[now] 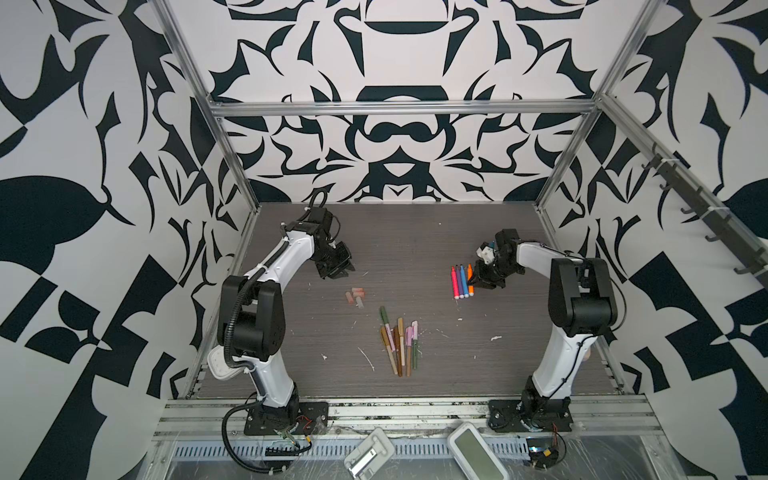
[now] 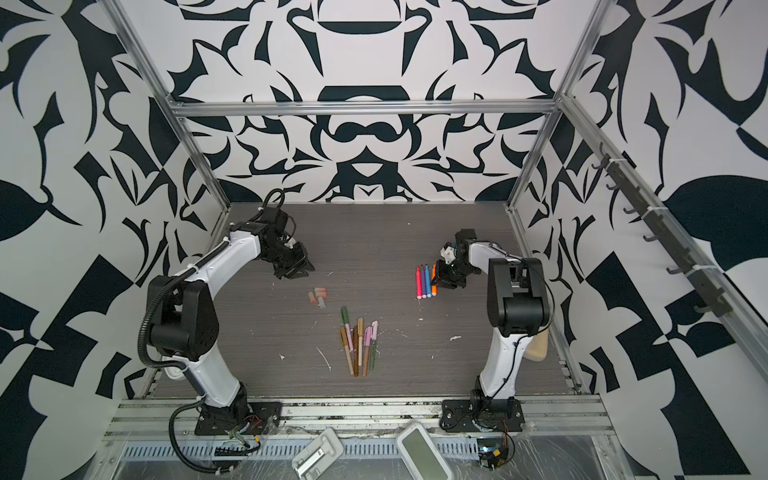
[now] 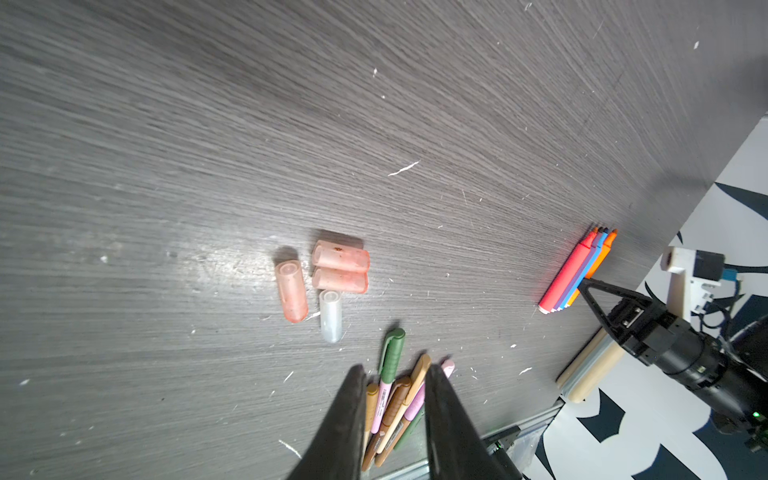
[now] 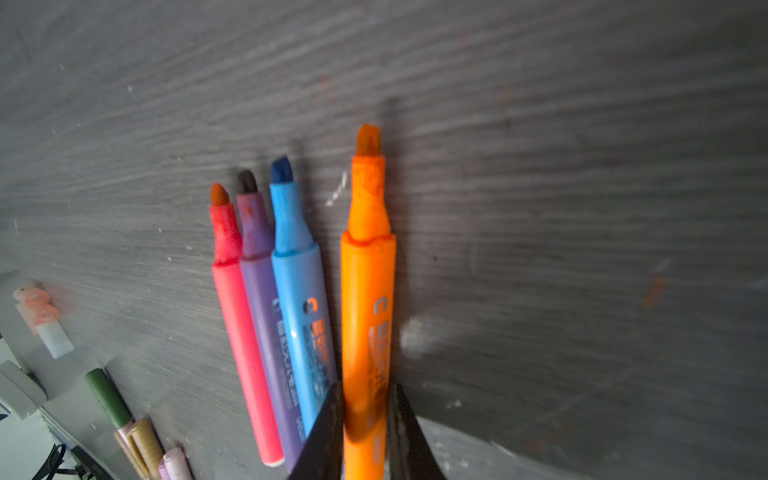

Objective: Open the pen caps
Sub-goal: 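Lower the orange highlighter beside the blue highlighter and open the right gripper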

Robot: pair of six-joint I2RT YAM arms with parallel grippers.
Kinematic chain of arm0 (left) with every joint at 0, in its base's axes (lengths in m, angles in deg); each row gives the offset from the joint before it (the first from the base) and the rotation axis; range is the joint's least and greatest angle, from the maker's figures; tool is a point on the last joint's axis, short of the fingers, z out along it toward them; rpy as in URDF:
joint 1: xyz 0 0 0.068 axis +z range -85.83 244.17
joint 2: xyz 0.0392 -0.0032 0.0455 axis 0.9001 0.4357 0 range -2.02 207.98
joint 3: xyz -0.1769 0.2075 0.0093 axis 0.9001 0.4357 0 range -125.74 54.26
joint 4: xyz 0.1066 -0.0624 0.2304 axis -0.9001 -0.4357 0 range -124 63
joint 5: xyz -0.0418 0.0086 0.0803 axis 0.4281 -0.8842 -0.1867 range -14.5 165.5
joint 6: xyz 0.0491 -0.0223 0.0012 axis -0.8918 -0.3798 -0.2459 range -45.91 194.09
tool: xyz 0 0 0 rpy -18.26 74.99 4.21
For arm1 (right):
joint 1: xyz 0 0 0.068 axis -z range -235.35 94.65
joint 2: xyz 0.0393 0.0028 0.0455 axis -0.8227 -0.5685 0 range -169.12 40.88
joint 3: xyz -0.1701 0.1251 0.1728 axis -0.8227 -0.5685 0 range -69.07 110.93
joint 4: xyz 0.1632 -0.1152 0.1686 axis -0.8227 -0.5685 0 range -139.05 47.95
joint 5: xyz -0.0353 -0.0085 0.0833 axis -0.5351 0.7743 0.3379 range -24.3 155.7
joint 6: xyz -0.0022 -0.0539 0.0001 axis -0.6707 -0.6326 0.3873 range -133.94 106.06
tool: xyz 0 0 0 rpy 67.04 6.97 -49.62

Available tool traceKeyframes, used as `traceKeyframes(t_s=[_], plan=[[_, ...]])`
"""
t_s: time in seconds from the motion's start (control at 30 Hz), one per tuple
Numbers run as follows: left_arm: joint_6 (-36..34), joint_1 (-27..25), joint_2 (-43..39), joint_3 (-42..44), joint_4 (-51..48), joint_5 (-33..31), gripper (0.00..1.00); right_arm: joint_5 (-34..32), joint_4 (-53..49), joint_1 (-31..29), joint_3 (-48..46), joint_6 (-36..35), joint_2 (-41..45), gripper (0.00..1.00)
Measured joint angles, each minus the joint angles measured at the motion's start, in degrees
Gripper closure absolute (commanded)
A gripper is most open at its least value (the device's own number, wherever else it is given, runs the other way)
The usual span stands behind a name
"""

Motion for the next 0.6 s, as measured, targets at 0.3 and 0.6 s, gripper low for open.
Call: traceKeyframes(t_s=[0.3, 0.6], plan=[[0.0, 0.0, 0.0, 0.0, 0.2, 0.7, 0.71, -0.1, 0.0, 0.0, -0.6, -0.2, 0.4, 0.78], [0.0, 0.0, 0.0, 0.0, 0.2, 0.9, 0.71, 1.7, 0.1, -0.1, -0.4, 0.8, 0.4, 0.66]])
